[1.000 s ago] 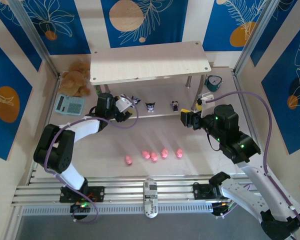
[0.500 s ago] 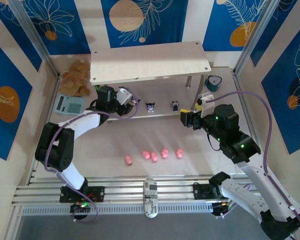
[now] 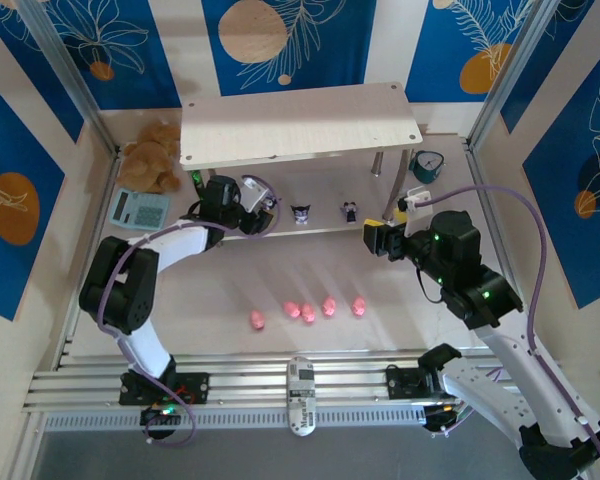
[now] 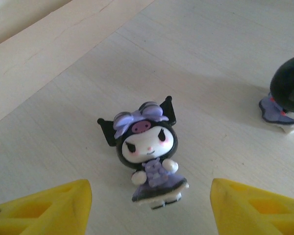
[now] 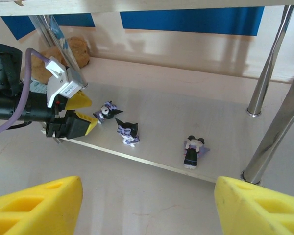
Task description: Place and organize the plastic toys onto the shelf
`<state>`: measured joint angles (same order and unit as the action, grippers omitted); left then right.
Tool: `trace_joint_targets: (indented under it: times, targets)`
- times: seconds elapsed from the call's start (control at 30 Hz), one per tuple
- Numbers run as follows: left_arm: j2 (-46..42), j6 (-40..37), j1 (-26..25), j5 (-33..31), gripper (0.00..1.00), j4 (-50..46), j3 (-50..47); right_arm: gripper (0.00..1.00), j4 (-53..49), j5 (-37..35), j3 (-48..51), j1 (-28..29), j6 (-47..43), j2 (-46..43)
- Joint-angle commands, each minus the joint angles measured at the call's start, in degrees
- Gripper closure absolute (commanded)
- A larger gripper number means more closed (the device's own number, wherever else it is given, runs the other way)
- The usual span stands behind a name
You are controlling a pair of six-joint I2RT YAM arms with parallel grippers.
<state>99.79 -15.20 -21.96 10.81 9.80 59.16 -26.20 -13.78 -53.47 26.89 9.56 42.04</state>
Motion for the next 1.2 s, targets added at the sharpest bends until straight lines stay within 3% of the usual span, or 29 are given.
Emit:
trace_joint_targets:
  times: [0.0,0.3,0.63,0.7,0.8,1.17]
  targets:
    - [2.1,1.1,-0.7,-0.3,0.34,0.2,3.1,0.28,1.1,1.4,0.8,-0.7,-0.1,-1.0]
    - [5.1,0.4,-0.9,-0.6,0.37,-1.2,5.9,0.28,0.9,2.5,0.9,-2.7,-0.2,-1.3]
    - [9.2,-1.1,-1.1,2.6,0.60,-10.8,13.2,0.28,0.4,3.8,1.3,-5.1,-0.3,-2.0]
    - [9.7,-1.3,-1.1,3.5,0.68,-13.0,14.4,0.28,0.5,3.9,1.4,-5.6,-0.3,-2.2]
    - [9.8,-1.0,-1.1,3.4,0.90,-14.6,14.8,0.28,0.5,4.5,1.4,-6.2,-0.3,-2.6]
    - [1.1,3.1,-1.2,-0.2,0.96,-13.7,6.7,0.28,0.2,5.9,1.6,-6.6,0.2,-3.3]
